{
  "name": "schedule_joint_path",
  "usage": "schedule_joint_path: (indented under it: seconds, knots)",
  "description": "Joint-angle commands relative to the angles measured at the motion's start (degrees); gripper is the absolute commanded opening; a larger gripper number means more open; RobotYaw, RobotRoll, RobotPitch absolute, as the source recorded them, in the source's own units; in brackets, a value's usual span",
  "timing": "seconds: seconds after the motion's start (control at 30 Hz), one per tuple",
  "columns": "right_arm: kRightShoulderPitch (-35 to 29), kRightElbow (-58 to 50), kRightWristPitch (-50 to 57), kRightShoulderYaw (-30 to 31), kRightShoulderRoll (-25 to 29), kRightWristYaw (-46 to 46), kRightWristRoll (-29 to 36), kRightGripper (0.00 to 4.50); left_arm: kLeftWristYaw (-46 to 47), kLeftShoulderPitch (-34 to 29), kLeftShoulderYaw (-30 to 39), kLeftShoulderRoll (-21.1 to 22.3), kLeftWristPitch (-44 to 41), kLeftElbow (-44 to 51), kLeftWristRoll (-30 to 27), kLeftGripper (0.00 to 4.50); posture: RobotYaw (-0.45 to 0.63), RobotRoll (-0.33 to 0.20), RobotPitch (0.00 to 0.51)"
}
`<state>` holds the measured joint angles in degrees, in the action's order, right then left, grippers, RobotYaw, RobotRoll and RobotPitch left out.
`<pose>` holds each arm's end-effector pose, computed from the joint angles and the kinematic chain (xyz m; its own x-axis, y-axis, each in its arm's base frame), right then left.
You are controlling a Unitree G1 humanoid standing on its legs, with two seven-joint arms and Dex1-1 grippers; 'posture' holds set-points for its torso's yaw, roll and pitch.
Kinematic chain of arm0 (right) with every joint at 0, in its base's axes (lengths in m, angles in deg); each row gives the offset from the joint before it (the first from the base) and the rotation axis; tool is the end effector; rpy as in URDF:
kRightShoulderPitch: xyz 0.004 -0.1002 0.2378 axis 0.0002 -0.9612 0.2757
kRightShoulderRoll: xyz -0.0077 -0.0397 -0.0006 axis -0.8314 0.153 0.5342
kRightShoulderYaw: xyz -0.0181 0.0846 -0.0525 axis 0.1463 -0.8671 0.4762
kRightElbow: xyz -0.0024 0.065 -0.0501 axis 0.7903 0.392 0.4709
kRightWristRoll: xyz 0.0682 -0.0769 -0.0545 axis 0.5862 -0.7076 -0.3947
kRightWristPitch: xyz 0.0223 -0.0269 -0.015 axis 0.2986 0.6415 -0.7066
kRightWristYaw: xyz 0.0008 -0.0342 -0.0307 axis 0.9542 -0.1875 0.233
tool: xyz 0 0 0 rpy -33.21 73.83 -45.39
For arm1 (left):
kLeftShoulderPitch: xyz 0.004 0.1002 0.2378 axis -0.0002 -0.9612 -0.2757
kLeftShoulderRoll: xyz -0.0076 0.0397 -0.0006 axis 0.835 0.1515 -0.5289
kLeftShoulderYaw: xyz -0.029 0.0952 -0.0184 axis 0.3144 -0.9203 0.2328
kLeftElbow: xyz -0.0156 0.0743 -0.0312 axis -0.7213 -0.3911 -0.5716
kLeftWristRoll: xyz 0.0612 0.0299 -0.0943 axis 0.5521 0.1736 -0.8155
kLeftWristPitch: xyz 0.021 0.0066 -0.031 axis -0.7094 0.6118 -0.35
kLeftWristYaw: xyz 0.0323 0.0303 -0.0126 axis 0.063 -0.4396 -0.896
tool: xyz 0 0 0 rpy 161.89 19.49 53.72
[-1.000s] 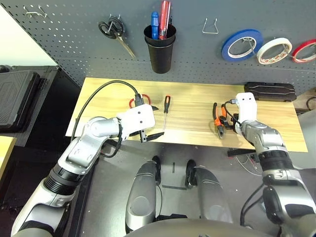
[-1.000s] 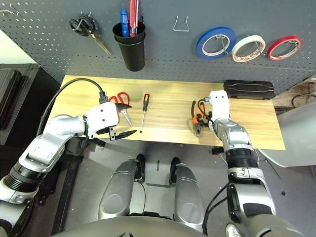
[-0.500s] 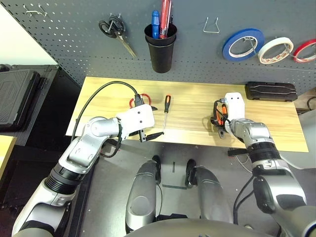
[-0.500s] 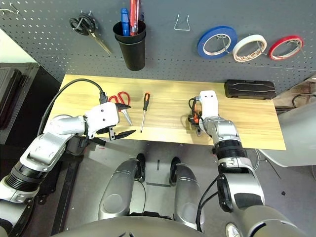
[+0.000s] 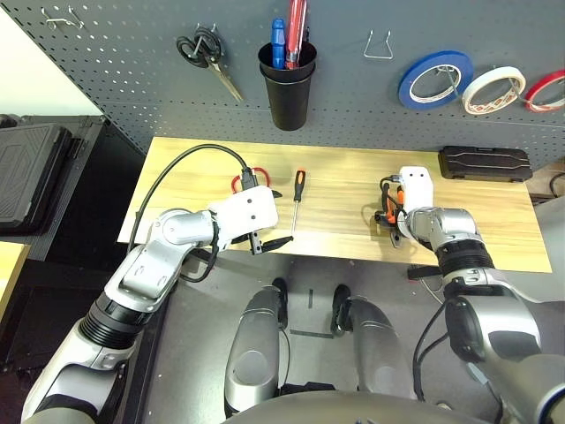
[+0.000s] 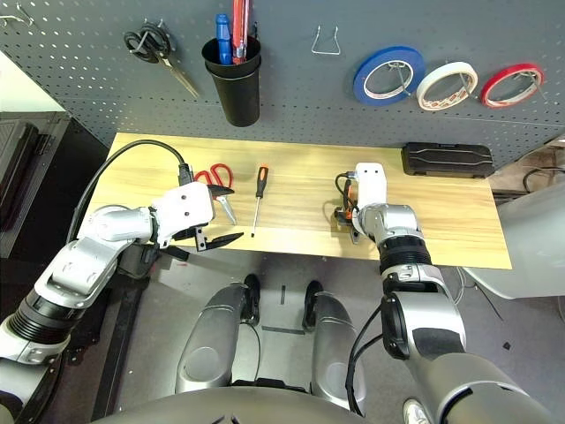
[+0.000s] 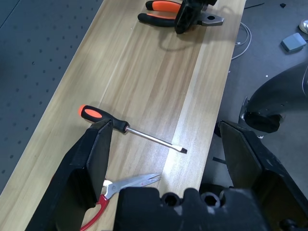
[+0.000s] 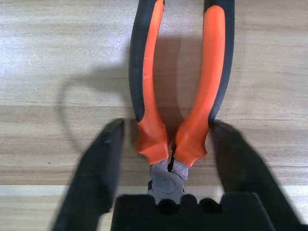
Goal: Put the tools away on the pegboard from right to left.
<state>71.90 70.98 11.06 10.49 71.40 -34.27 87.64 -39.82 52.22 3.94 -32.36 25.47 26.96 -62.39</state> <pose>0.3196 -0.1969 0.0615 0.6544 -0.0183 -0.7559 0.0625 0.9976 0.0299 0.2514 0.1698 0.1576 0.4745 -0.7571 -0.4491 0.8361 0.2280 0.4990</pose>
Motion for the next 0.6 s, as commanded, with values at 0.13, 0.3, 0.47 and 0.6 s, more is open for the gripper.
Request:
schedule_joint_path:
  seconds: [0.13, 0.3, 0.47, 0.6]
  knots:
    - [-1.0, 2.5, -0.4, -0.2, 0.3, -0.5, -0.3, 2.13, -0.3, -0.6, -1.3, -0.4, 0.0, -0.3, 1.3, 4.5, 0.24, 0.0, 0.31]
    - [-2.1, 0.7, -1.9, 1.4, 0.7, 0.1, -1.3, 2.13, -0.3, -0.8, -1.3, -0.5, 0.5, -0.7, 1.8, 4.5, 0.24, 0.0, 0.31]
    - [-6.6, -8.5, -9.8, 10.2, 3.4, 5.2, -6.2, 2.13, 0.0, -1.1, -0.8, -0.8, 0.6, -0.2, 1.5, 4.5, 0.24, 0.0, 0.306]
    - [-9.9, -15.1, -12.7, 11.8, 4.8, 7.1, -7.1, 2.13, 0.4, -1.7, 0.7, -0.8, 0.8, 0.5, 0.6, 4.5, 0.24, 0.0, 0.301]
